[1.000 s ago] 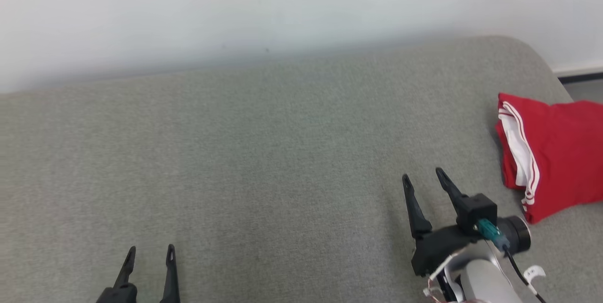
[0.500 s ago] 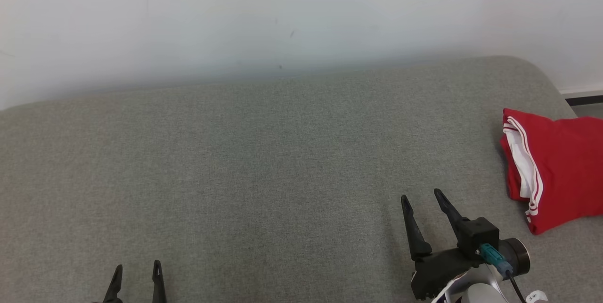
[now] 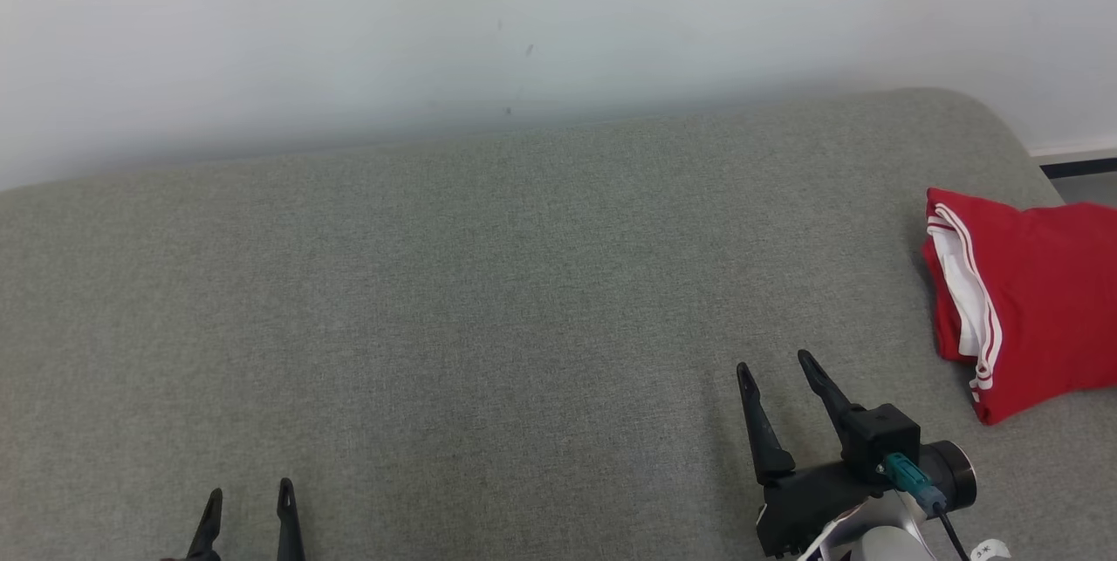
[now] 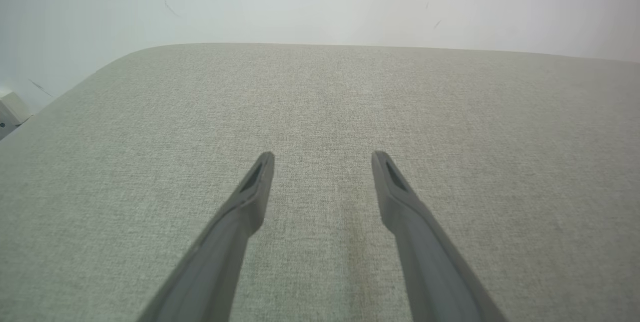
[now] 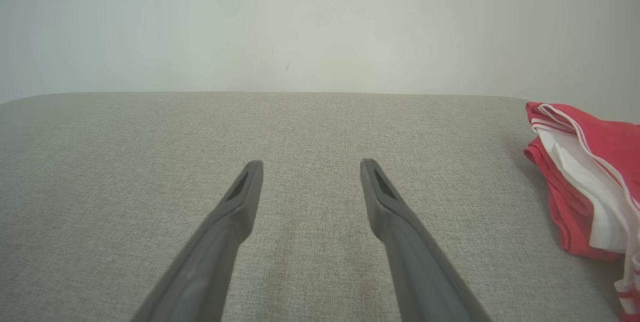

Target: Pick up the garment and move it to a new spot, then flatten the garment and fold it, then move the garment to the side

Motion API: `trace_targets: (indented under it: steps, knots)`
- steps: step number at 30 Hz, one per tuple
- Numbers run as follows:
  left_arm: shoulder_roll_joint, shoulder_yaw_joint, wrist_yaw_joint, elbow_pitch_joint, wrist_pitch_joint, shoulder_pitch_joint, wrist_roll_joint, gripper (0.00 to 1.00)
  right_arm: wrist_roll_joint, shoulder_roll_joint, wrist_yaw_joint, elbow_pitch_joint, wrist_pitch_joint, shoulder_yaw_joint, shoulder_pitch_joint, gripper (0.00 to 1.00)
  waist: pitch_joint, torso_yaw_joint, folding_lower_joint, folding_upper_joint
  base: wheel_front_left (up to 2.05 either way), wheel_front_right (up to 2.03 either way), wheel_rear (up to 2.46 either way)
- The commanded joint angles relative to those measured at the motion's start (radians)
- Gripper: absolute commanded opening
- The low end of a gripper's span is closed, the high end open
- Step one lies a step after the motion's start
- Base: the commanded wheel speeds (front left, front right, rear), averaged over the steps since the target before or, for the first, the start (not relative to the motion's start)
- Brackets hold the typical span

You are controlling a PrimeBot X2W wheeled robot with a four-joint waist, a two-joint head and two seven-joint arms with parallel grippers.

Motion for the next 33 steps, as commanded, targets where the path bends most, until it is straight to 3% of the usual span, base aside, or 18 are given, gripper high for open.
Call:
trace_targets:
  steps: [1,25,27,33]
  knots:
    - [-0.002,-0.002,0.0,0.0,-0.003,-0.011,-0.004,1.0,0.004,0.001,-0.003,0.001,-0.004,0.002,0.012,1.0,0.003,0.0,0.0,0.0,0.0,0.0,0.0]
    - [-0.002,-0.02,0.018,0.005,-0.003,-0.001,-0.006,1.0,0.007,0.001,-0.003,0.008,-0.004,0.012,0.004,1.0,0.013,0.01,0.0,0.0,0.0,0.0,0.0]
    - [-0.002,-0.026,0.018,0.007,-0.003,0.001,-0.009,1.0,0.006,0.0,-0.003,0.009,-0.004,0.008,0.009,1.0,0.009,0.046,0.0,0.0,0.0,0.0,0.0]
    - [-0.001,-0.025,0.019,0.004,-0.003,0.011,-0.014,1.0,0.004,0.0,-0.003,0.012,-0.004,0.011,0.013,1.0,0.005,0.045,0.0,0.0,0.0,0.0,0.0]
